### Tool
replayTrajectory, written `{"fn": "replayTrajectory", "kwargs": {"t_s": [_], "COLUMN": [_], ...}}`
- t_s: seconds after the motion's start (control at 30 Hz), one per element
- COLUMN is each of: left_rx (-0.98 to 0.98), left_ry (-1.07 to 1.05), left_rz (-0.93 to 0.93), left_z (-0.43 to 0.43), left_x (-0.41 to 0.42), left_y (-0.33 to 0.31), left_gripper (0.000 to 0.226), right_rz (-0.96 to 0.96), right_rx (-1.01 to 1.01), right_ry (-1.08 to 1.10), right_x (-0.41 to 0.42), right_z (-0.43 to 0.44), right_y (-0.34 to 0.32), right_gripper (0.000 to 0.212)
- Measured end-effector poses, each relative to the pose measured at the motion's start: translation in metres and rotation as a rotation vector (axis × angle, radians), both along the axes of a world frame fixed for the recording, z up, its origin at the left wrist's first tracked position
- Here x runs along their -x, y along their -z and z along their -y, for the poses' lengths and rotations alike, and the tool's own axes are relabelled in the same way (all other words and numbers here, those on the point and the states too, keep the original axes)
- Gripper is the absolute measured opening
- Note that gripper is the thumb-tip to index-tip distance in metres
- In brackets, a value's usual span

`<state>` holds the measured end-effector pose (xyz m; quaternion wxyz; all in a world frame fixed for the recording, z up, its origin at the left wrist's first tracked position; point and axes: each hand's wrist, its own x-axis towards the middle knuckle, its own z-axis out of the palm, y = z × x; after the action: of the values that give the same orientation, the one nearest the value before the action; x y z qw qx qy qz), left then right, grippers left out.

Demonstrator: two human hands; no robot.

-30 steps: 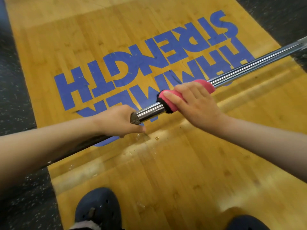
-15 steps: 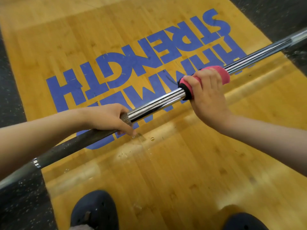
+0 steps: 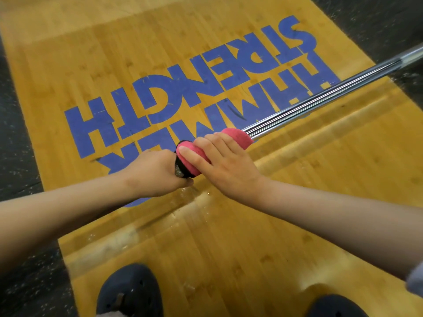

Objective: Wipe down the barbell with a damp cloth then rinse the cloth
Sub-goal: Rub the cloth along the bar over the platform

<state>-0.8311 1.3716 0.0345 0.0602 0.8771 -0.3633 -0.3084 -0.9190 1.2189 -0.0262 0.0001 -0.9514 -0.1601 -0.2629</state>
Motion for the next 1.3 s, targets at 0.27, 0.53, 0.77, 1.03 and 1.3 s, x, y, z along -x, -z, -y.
{"fn": "replayTrajectory", "kwargs": {"t_s": [0.27, 0.53, 0.77, 1.03, 1.3], "left_rx": [-0.290, 0.041, 0.055, 0.079, -0.003], "left_ry": [0.006, 0.018, 0.083, 0.074, -0.014], "left_rz": [-0.744, -0.165, 0.052, 0.178, 0.119], "left_z": [0.010, 0.064, 0.124, 0.174, 0.181], "left_x": [-0.037, -0.006, 0.004, 0.021, 0.019], "left_y": [-0.012, -0.028, -0.023, -0.003, -0.001], "left_gripper": [0.057, 0.036, 0.045, 0.035, 0.030], "right_rz": [0.029, 0.050, 0.054, 0.021, -0.085], "right_rx": [0.056, 0.081, 0.101, 0.114, -0.177], "right_ry": [0.041, 0.066, 0.088, 0.107, 0.336], "right_x": [0.000, 0.004, 0.011, 0.017, 0.023], "right_z": [0.045, 0.092, 0.153, 0.228, 0.234], "right_y": [0.001, 0.003, 0.001, -0.005, -0.011], "right_gripper": [0.045, 0.046, 0.042, 0.047, 0.040]}}
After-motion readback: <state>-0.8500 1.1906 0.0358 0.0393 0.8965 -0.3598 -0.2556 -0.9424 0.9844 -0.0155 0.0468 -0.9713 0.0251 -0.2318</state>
